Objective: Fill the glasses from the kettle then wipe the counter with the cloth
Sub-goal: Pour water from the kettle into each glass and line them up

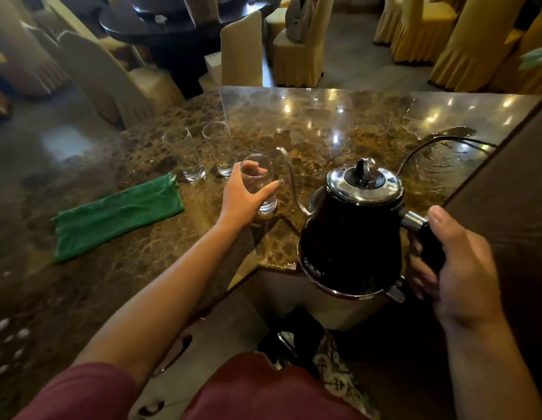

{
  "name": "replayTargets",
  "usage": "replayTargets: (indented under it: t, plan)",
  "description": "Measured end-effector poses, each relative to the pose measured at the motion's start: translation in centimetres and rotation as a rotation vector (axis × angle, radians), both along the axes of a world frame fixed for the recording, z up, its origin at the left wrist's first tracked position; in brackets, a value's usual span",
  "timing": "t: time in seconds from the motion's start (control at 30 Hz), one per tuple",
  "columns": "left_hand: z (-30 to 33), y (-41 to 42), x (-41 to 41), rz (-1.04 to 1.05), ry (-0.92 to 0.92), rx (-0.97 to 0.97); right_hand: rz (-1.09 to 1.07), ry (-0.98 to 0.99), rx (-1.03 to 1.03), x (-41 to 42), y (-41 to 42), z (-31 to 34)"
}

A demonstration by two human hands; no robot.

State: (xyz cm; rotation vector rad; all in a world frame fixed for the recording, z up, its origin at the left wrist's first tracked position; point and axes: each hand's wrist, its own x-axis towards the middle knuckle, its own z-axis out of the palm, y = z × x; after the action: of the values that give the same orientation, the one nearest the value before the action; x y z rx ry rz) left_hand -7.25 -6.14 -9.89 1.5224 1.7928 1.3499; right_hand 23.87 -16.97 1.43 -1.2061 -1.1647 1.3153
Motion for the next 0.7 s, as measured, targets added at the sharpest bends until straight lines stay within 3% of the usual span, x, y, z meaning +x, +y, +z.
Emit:
replayTargets:
  t: [0.43,0.7]
  plan:
    - [1.0,10.7,-2.2,0.064,0.005,-0.046,-0.129,0.055,-0.034,-1.6,2.4,-1.5]
    - [-1.0,11.6,-2.8,0.034,-0.028,-0.104,-0.213,-0.040,0.128,-3.3,5.7,-1.1]
